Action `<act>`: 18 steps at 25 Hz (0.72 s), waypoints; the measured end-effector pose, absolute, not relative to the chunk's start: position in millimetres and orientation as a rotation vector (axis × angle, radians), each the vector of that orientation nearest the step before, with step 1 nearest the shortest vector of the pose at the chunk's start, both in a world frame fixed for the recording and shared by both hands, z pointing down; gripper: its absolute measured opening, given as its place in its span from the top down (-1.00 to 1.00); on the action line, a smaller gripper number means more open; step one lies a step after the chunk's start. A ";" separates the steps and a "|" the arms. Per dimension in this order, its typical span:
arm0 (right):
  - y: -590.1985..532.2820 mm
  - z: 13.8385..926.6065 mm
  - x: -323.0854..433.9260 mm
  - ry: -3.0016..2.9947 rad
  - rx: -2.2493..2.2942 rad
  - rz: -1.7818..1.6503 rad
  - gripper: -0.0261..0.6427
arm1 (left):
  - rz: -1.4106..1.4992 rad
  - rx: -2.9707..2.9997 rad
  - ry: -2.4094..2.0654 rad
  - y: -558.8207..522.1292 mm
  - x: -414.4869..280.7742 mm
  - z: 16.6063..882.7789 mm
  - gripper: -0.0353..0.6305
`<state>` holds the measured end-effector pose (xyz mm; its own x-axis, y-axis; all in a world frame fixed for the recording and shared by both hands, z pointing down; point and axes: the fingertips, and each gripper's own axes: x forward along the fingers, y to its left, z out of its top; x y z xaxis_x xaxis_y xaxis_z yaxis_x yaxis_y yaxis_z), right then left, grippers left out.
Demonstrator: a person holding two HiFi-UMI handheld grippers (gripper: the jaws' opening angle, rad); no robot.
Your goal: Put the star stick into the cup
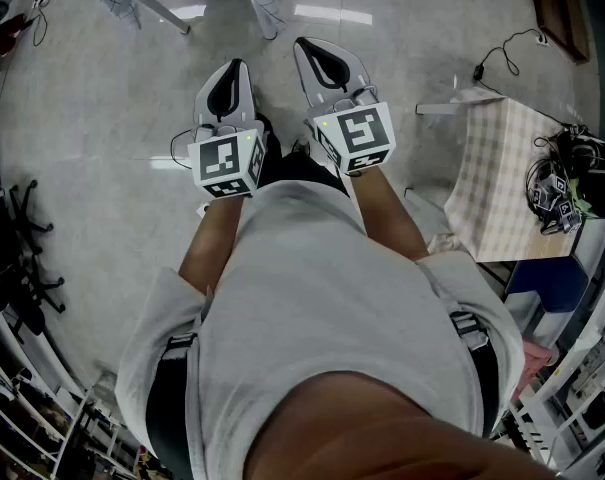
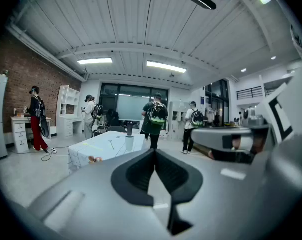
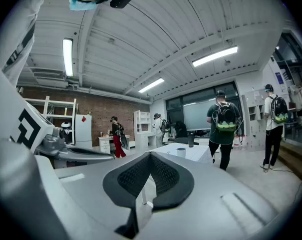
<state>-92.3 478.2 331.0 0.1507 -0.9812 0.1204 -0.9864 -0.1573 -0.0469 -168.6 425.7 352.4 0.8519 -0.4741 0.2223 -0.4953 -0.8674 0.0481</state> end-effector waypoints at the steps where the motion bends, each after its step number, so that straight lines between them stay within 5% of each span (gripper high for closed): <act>1: 473.0 332.5 -92.2 -2.017 2.343 0.199 0.93 | 0.314 2.920 -0.768 420.8 -166.3 353.0 0.88; 18: 315.0 357.7 -32.6 -2.052 2.256 0.380 0.92 | 0.414 2.868 -0.679 275.0 -96.5 373.7 0.88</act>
